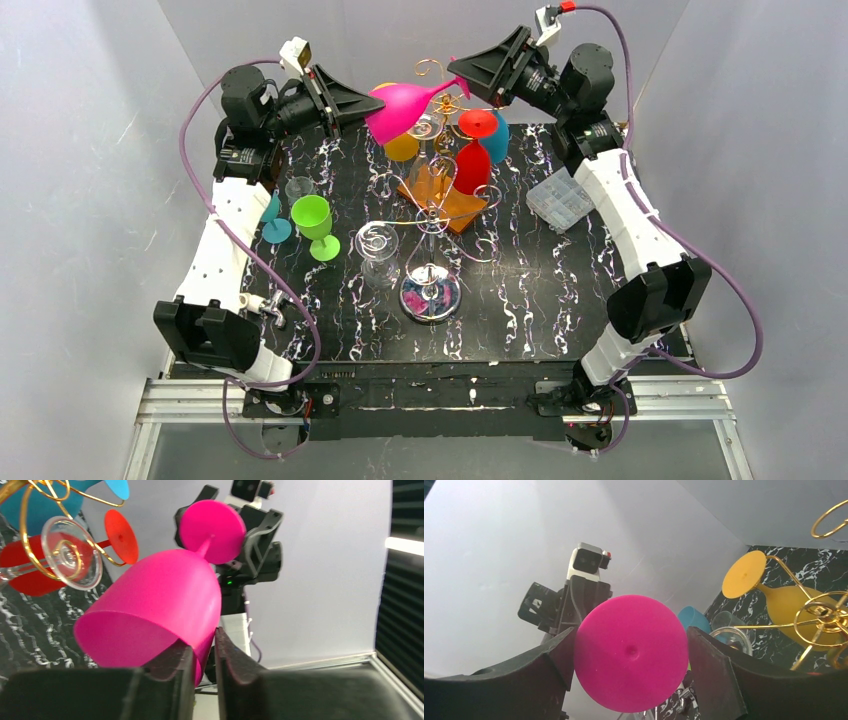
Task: Take the wine glass off the wine glass rack
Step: Place the wine glass at the center of the board.
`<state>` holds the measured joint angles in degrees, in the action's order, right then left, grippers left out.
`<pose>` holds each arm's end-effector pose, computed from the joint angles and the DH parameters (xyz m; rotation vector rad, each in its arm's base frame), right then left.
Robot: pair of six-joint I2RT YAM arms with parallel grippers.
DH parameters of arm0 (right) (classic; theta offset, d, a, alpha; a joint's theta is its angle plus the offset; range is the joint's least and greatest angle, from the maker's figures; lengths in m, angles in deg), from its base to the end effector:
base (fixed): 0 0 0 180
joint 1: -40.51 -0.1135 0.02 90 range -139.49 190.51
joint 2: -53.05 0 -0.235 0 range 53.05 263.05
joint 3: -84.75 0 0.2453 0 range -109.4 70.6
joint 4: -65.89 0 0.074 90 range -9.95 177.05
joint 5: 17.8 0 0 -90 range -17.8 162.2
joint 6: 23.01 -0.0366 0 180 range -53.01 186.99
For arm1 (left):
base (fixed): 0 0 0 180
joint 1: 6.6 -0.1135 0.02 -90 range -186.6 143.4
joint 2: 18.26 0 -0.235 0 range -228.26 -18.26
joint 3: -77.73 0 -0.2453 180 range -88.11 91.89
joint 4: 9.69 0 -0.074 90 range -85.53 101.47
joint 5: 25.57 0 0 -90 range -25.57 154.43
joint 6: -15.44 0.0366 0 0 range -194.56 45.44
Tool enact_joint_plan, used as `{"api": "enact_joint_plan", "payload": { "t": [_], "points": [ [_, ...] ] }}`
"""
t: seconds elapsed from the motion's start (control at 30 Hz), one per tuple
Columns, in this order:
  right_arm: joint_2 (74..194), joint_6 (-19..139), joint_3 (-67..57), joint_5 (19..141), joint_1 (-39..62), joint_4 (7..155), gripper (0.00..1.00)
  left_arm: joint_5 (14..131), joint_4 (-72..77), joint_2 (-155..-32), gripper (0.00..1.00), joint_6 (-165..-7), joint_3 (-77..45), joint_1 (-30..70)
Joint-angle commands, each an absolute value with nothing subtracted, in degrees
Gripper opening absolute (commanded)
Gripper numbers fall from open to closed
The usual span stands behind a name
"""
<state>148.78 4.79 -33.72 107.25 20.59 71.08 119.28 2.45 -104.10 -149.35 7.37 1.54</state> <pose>0.3396 0.1454 0.4735 -0.0574 1.5073 1.5718 0.3130 -0.0750 0.4661 -0.0253 1.7443 -1.7680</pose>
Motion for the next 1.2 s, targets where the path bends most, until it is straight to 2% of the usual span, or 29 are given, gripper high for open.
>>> {"api": "enact_joint_plan", "payload": {
  "t": [0.0, 0.07, 0.13, 0.17, 0.27, 0.3, 0.63, 0.93, 1.07, 1.17],
  "points": [
    [144.8, 5.0, -31.9, 107.5, 20.5, 67.1, 0.58, 119.1, 0.5, -103.1, 0.07, -153.1, 8.8, 2.2],
    [144.6, 5.7, -31.5, 107.3, 20.5, 67.2, 0.6, 119.1, 0.5, -102.9, 0.0, -154.7, 8.7, 2.2],
    [144.3, 6.7, -31.4, 106.9, 20.5, 68.0, 0.66, 118.9, 0.5, -102.7, 0.0, -155.9, 8.7, 2.3],
    [144.1, 7.2, -31.2, 106.7, 20.5, 68.4, 0.71, 118.7, 0.6, -102.6, 0.0, -156.3, 8.7, 2.3],
    [143.5, 9.0, -31.4, 105.8, 20.5, 70.4, 0.96, 117.4, 1.8, -102.2, 0.0, -156.2, 9.7, 2.3],
    [143.4, 10.0, -31.9, 105.5, 20.5, 71.8, 0.98, 116.9, 2.5, -102.1, 0.0, -155.7, 10.5, 2.3],
    [138.3, 27.2, -38.2, 92.5, 20.6, 97.3, 0.98, 108.5, 20.0, -99.7, 0.0, -142.1, 16.9, 2.2],
    [133.3, 35.5, -37.9, 82.9, 20.6, 109.0, 0.98, 91.0, 46.1, -96.1, 0.0, -123.7, 28.5, -3.3],
    [131.7, 37.7, -37.2, 80.8, 20.5, 111.4, 0.98, 78.9, 58.9, -97.7, 0.0, -115.0, 36.9, -4.1],
    [131.6, 39.1, -37.7, 80.2, 20.5, 112.7, 0.98, 69.8, 63.2, -97.2, 0.0, -110.9, 38.4, -4.2]
  ]
}}
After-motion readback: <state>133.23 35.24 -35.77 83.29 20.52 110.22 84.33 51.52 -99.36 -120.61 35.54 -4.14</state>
